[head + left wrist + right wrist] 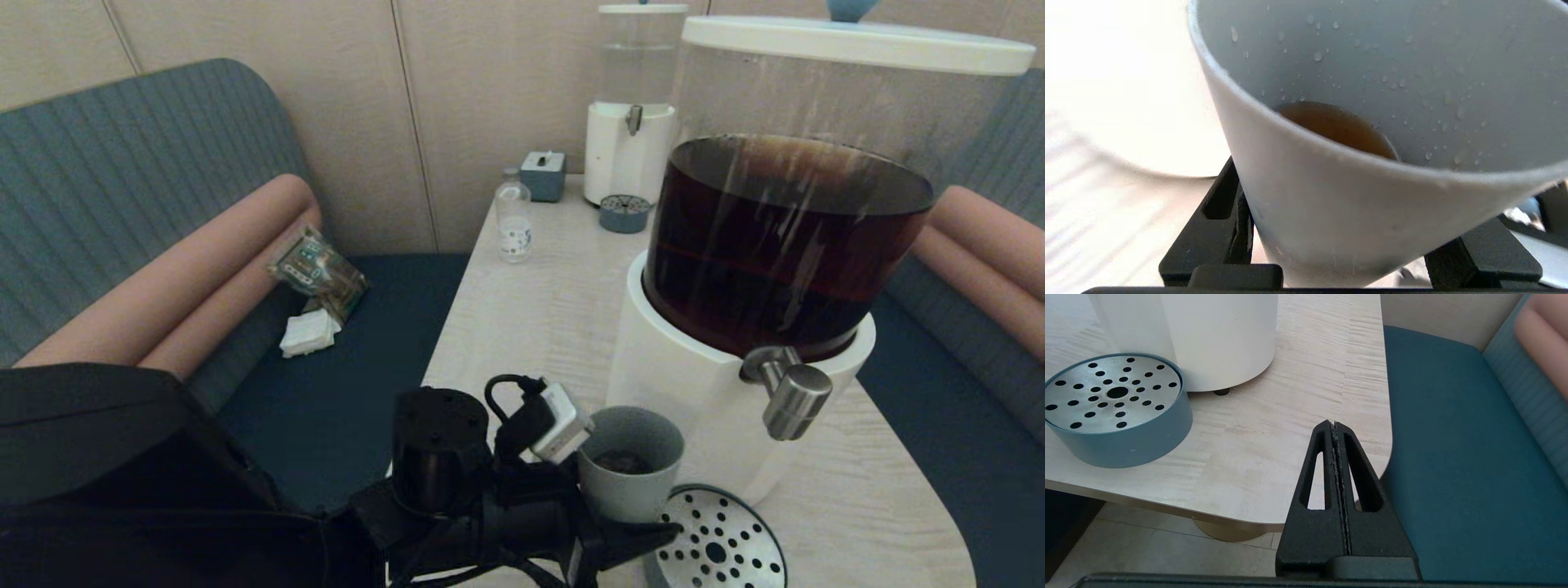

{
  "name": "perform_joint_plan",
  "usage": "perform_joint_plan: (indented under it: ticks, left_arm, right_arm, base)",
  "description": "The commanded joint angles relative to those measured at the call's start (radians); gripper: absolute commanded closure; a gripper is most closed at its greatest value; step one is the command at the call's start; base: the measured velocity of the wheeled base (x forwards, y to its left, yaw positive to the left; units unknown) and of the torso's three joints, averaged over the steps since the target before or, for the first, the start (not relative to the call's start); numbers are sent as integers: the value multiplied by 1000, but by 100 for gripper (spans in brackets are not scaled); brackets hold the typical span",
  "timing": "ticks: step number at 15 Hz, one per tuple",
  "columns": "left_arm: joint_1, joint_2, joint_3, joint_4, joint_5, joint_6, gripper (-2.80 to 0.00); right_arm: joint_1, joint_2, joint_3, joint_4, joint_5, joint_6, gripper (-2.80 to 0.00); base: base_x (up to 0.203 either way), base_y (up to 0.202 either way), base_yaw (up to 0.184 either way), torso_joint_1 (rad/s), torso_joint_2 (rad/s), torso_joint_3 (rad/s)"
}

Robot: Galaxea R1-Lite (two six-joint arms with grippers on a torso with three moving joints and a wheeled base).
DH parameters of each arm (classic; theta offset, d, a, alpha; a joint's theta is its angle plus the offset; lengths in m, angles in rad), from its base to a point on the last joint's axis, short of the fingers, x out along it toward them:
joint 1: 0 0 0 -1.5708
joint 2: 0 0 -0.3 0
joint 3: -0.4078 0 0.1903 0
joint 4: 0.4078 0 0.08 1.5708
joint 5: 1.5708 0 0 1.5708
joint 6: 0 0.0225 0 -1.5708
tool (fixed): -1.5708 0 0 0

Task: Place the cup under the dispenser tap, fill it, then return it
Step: Place the cup next to the water dispenser

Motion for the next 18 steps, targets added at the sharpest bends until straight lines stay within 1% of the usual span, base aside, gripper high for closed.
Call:
perform_joint_plan:
  ticks: [1,3,5,7,9,11,14,18]
  left_arm:
    - [43,-47,13,-8,3,-9,0]
    - [103,-76,34,-7,24,-27,0]
    - [178,-84,38,-8,35,-30,0]
    - [248,-85,28,-8,37,-31,0]
    - [303,-77,-2,-7,37,-32,0]
    - [346,-42,-73,-6,37,-30,0]
    - [405,47,-221,-8,36,-30,0]
    - [467,203,-340,-22,36,-30,0]
  right_arm:
    - [0,-3,9,-1,1,-1,0]
    - [0,-3,9,-1,1,-1,0]
    - [0,-3,9,0,1,-1,0]
    - [0,-3,9,0,1,-1,0]
    - [0,-3,9,-1,1,-1,0]
    - [0,-3,9,-1,1,-1,0]
    - [0,-3,9,-1,1,-1,0]
    - [0,-3,9,-1,1,-1,0]
  base:
    - [0,0,0,0,0,0]
    - [0,0,0,0,0,0]
    - [0,0,0,0,0,0]
    - [0,0,0,0,0,0]
    - [0,0,0,0,0,0]
    - [0,0,0,0,0,0]
    - [0,0,0,0,0,0]
    - [0,0,0,0,0,0]
